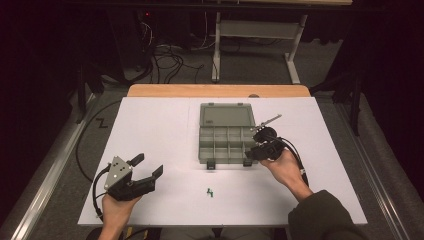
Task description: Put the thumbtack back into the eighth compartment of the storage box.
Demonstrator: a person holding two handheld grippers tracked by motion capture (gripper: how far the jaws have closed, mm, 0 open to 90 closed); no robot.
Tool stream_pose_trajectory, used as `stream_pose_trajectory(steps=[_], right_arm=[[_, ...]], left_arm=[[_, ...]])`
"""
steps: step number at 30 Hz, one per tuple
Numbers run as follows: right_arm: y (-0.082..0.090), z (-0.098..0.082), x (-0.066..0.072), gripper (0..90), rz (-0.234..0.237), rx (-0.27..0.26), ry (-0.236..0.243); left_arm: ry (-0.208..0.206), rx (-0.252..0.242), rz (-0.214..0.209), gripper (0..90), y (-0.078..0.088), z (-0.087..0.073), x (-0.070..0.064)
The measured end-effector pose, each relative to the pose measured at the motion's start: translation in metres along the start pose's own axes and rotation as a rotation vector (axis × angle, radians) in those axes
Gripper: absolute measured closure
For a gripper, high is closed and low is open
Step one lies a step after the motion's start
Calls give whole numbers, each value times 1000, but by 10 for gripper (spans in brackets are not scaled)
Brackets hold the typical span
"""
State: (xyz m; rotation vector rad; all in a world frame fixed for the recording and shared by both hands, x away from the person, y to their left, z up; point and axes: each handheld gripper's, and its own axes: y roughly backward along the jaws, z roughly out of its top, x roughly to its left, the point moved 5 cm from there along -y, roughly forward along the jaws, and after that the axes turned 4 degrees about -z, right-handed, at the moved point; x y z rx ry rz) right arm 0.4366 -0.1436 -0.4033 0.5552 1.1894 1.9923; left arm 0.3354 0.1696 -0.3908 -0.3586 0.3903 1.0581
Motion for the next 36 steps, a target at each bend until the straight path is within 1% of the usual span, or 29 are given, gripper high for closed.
stream_pose_trajectory(steps=[9, 13, 18, 30, 36], right_arm=[[6, -2, 10, 659, 7, -30, 9], [9, -3, 15, 641, 12, -47, 25], [12, -5, 26, 627, 26, -75, 49], [5, -14, 51, 610, 57, -92, 90], [1, -18, 60, 611, 76, -89, 91]], left_arm=[[0, -7, 2, 246, 1, 1, 0], [-2, -7, 3, 246, 1, 2, 0], [-1, -11, 1, 246, 1, 2, 0], [-10, -8, -4, 246, 1, 1, -1], [-9, -9, -4, 246, 1, 1, -1]])
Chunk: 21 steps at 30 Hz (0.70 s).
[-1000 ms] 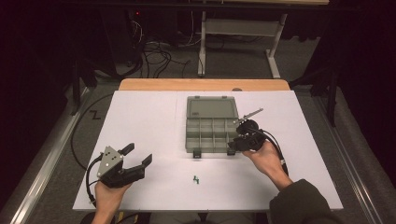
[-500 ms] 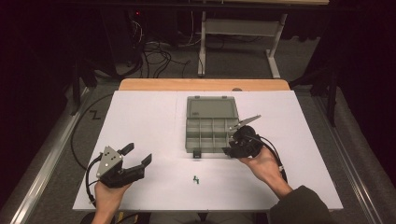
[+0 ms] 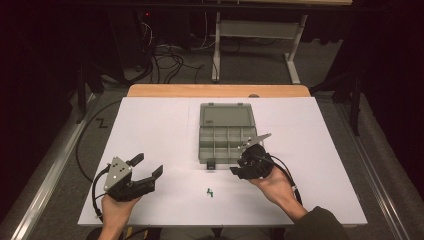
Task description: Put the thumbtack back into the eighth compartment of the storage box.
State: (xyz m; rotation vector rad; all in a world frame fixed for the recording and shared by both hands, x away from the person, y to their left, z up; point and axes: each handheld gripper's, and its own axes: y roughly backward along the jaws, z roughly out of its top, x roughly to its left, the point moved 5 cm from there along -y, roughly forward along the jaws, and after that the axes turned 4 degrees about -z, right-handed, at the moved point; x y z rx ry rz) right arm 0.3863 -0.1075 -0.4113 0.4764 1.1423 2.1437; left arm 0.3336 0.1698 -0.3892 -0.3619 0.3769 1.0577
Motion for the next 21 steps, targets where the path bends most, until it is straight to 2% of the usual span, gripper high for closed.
stream_pose_trajectory(steps=[15, 17, 18, 21], right_arm=[[-9, -8, 18, 625, 36, 25, 19], [-11, -8, 21, 628, 39, 33, 8], [-12, -8, 21, 630, 42, 31, 24], [-13, -8, 25, 635, 50, 37, 27]], left_arm=[[0, -4, 2, 245, 0, 1, 1], [1, -5, 2, 245, 0, 1, 1], [1, -6, 3, 245, 0, 1, 1], [2, -5, 3, 246, 0, 1, 1]])
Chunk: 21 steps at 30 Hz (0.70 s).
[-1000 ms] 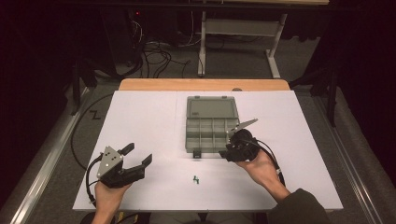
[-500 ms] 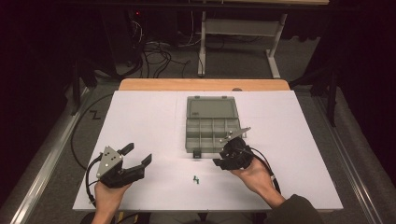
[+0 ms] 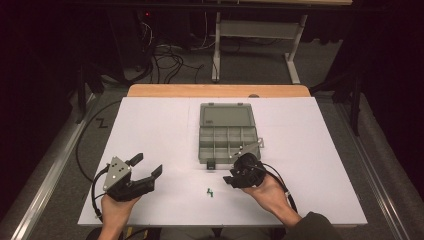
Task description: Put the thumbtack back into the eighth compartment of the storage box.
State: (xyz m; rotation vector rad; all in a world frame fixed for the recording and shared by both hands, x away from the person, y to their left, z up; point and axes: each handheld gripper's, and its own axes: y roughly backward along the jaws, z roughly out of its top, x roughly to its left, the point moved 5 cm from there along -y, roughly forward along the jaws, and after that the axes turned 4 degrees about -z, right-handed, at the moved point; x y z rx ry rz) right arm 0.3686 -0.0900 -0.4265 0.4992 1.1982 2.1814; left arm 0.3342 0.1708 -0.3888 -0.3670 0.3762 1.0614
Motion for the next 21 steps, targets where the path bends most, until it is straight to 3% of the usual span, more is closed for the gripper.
stream_pose_trajectory(steps=[21], right_arm=[[-16, 3, 25, 655, 43, 63, 45]], left_arm=[[6, 1, -6, 246, -1, 0, -1]])
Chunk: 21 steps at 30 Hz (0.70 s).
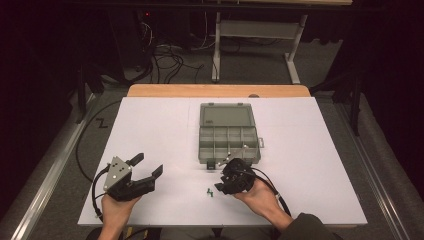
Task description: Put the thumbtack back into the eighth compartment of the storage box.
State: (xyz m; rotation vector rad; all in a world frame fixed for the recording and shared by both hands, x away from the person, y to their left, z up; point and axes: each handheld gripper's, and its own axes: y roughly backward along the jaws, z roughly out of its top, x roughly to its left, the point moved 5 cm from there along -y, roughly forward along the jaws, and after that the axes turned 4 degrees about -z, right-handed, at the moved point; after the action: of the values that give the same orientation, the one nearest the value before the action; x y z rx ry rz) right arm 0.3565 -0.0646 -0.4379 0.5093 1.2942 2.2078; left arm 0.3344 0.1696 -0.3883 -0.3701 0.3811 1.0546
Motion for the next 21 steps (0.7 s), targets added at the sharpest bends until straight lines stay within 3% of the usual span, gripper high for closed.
stream_pose_trajectory(steps=[9, 21], right_arm=[[-8, 1, 14, 663, 31, 11, 18], [-12, 7, 17, 672, 25, 29, 34]], left_arm=[[-6, 2, -3, 246, 0, -1, -1], [7, -5, 4, 246, 0, 1, 2]])
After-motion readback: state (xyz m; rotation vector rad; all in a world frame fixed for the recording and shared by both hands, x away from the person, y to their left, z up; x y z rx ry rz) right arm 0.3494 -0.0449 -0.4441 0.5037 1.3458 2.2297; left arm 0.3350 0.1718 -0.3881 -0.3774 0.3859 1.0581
